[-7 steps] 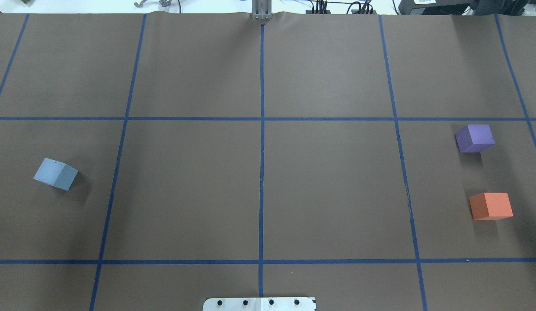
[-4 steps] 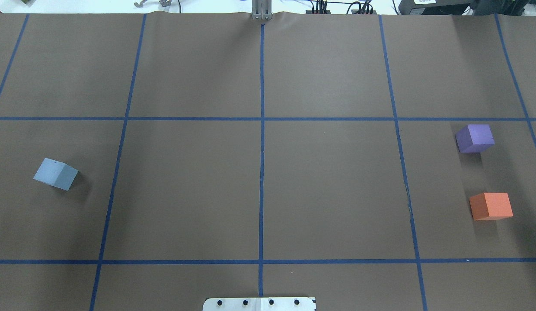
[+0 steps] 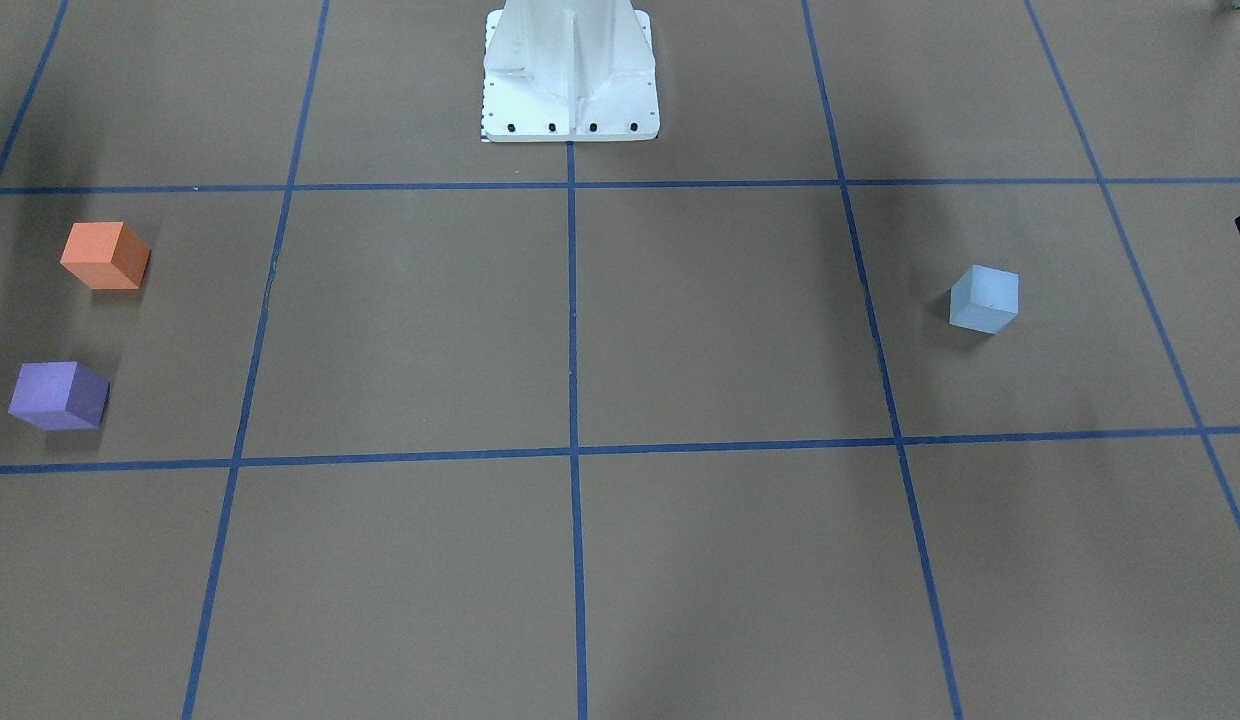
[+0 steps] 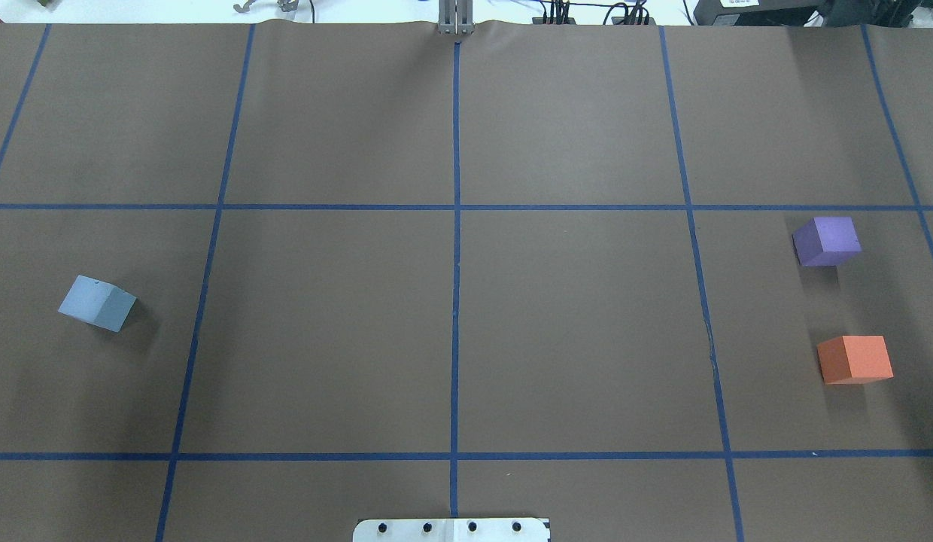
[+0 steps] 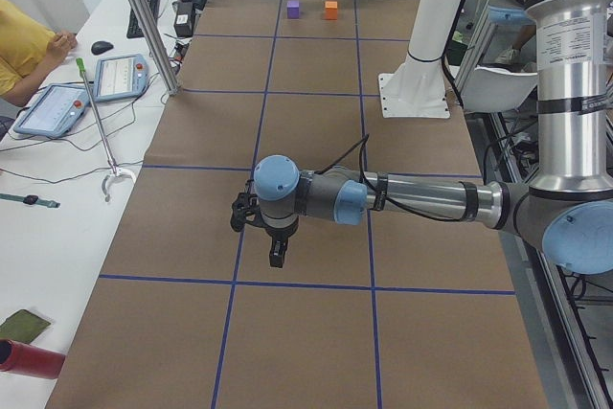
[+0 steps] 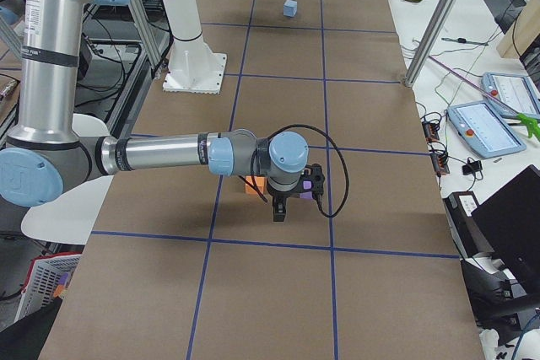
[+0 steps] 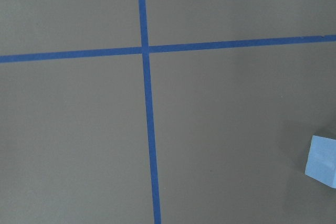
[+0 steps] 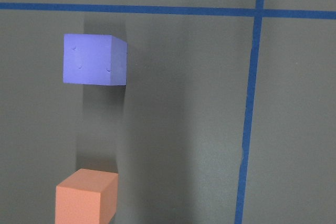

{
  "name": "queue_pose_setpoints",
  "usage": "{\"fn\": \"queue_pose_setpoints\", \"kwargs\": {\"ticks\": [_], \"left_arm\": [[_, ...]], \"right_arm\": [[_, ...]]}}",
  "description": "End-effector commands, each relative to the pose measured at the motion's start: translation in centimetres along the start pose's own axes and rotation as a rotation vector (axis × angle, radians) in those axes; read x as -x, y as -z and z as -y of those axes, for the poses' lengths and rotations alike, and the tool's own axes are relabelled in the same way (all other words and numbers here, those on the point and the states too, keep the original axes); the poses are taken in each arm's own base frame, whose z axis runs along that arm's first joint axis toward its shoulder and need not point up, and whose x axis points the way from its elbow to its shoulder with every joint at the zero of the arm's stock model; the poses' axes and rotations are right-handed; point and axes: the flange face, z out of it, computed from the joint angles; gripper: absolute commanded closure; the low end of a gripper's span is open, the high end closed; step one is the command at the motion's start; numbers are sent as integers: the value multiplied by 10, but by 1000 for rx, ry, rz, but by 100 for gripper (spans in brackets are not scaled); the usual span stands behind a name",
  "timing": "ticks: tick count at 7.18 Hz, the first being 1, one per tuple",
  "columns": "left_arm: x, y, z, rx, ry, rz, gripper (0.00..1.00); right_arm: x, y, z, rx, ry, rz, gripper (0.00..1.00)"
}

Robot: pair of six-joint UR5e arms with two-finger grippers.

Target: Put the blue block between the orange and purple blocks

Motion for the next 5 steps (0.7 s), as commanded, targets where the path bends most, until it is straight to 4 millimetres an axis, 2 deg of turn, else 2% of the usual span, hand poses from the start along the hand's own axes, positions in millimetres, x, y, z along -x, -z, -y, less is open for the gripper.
{"fn": "queue_pose_setpoints", "kwargs": {"ticks": [1, 2, 4, 5], "left_arm": [[-72, -51, 11, 16, -13, -37, 0], [-102, -72, 11, 4, 20, -31, 0], [-158, -118, 3, -36, -135, 23, 0], [-167, -120, 4, -51, -184, 34, 1]], "right_arm": [[-1, 0, 0, -1, -8, -7, 0], [3, 3, 5, -9, -1, -5, 0], [4, 4, 5, -9, -3, 1, 0], [3, 3, 5, -9, -3, 1, 0]]}}
